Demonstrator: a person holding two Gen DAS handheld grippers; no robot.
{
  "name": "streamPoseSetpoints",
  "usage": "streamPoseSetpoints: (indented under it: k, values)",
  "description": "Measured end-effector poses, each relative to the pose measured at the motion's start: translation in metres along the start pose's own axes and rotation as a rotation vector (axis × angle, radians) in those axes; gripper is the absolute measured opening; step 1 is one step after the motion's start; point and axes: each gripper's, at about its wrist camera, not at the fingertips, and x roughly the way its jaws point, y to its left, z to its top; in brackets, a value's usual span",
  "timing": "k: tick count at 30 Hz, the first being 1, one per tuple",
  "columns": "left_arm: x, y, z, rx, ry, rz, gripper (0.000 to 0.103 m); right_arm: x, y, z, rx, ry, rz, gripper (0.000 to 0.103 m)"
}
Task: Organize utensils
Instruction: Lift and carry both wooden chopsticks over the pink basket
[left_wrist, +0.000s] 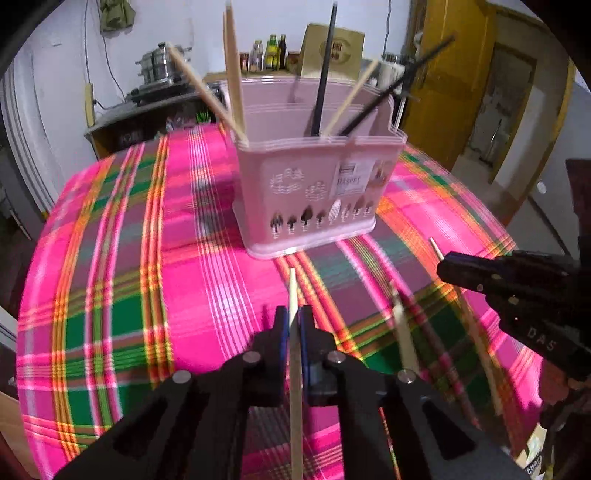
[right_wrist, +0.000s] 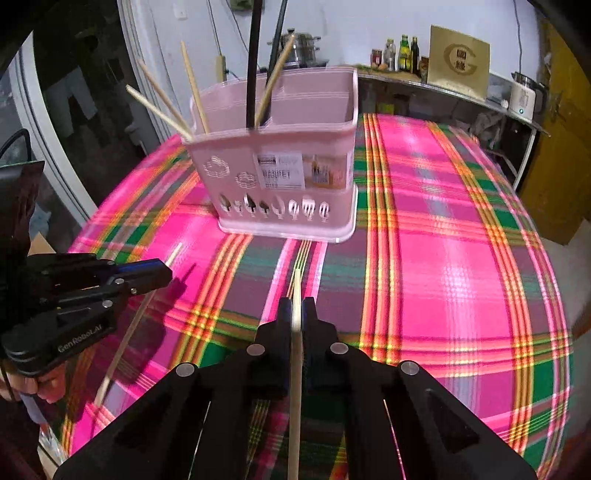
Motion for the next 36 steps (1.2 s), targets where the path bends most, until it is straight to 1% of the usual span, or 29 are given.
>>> streamPoseSetpoints:
  k: [9,16,24,36]
  values:
    - [-0.055,-0.001,0.021,-0.001,-0.129,-0.03,0.007,-0.05,0.004,0.017,0.001,-0.124,0.026,0.005]
    - [-0.09,-0.006,0.019,-0.004,-0.207,-0.057,0.006,-0.082,0.007,0.019,-0.007,-0.197,0.042,0.005]
    - [-0.11,-0.004,-0.003,-0.023,-0.239,-0.078,0.007,-0.103,0.005,-0.001,-0.02,-0.229,0.054,0.005]
    - [-0.137,-0.01,-0.034,-0.008,-0.233,-0.055,0.007,-0.136,0.007,-0.026,-0.073,-0.227,0.036,0.005]
